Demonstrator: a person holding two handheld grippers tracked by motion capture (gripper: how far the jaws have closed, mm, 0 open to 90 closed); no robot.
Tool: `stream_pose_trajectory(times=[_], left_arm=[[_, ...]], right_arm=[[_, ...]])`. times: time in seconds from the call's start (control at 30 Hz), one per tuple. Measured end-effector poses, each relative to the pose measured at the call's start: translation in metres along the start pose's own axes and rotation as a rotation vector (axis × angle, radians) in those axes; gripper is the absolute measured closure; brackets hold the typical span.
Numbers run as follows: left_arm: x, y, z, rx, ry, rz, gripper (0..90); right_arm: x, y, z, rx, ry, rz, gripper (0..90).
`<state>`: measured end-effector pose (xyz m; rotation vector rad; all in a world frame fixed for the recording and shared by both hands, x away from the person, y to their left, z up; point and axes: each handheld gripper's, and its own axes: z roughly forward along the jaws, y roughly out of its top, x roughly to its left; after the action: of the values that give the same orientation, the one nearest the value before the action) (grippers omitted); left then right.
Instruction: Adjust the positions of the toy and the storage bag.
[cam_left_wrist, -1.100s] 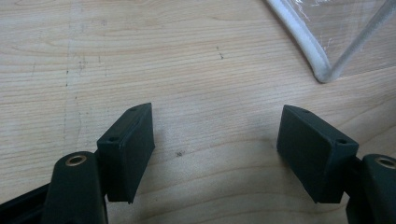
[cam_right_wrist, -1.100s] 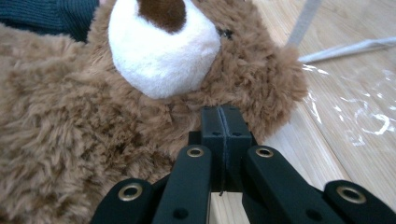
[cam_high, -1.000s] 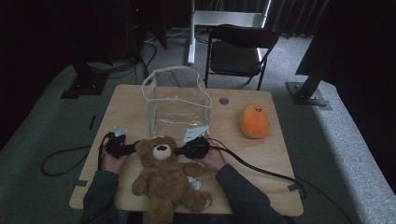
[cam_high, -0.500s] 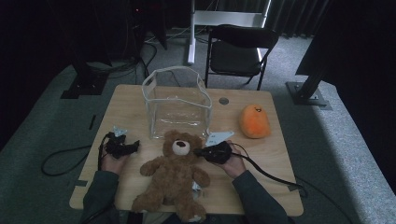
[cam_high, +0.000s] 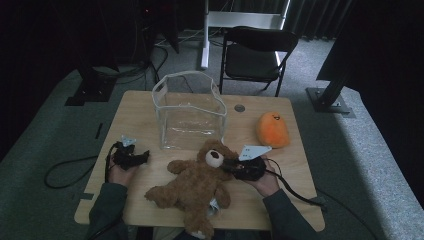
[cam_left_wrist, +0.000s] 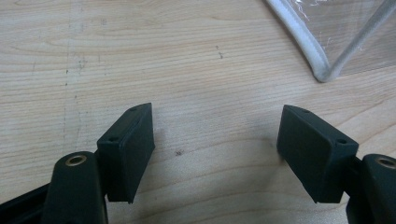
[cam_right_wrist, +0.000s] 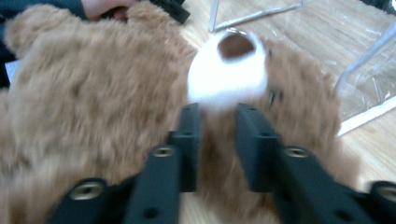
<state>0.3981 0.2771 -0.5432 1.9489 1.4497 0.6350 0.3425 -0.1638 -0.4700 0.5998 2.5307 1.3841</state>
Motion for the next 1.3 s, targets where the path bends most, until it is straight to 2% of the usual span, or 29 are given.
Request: stream_pose_trajectory(times=[0.03, 0.07, 0.2, 0.47, 0.6, 0.73, 0.87, 0.93, 1.03, 1.13, 1.3], left_arm=[[0.0, 0.0, 0.0, 0.0, 0.0, 0.0, 28.0], [0.0, 0.0, 0.0, 0.0, 0.0, 0.0, 28.0], [0.0, 0.0, 0.0, -0.001, 0.0, 0.0, 28.0], [0.0, 0.0, 0.0, -0.001, 0.0, 0.001, 28.0], [0.0, 0.0, 0.0, -0.001, 0.0, 0.0, 28.0], [0.0, 0.0, 0.0, -0.001, 0.0, 0.001, 28.0], [0.0, 0.0, 0.0, 0.0, 0.0, 0.001, 28.0], [0.0, 0.0, 0.0, 0.0, 0.0, 0.001, 28.0], [0.0, 0.0, 0.0, 0.0, 0.0, 0.0, 28.0], [0.0, 0.0, 0.0, 0.0, 0.0, 0.0, 28.0], [0.0, 0.0, 0.0, -0.001, -0.001, -0.001, 28.0]], right_arm=[[-0.001, 0.002, 0.0, -0.001, 0.0, 0.001, 62.1], [-0.002, 0.006, 0.002, -0.01, -0.005, -0.001, 55.0], [-0.003, 0.017, 0.007, -0.027, 0.001, -0.008, 48.1], [-0.004, 0.037, 0.029, 0.015, -0.014, -0.056, 40.5], [-0.004, 0.044, 0.036, 0.037, -0.03, -0.086, 40.0], [-0.009, 0.046, 0.049, 0.092, -0.024, -0.099, 42.3], [-0.006, 0.045, 0.046, 0.114, -0.078, -0.101, 50.4], [-0.002, 0.042, 0.04, 0.117, -0.095, -0.112, 61.8], [0.001, 0.036, 0.03, 0.119, -0.144, -0.091, 62.7], [-0.001, 0.031, 0.021, 0.119, -0.168, -0.068, 62.9], [-0.003, 0.023, 0.008, 0.135, -0.247, -0.02, 63.0]])
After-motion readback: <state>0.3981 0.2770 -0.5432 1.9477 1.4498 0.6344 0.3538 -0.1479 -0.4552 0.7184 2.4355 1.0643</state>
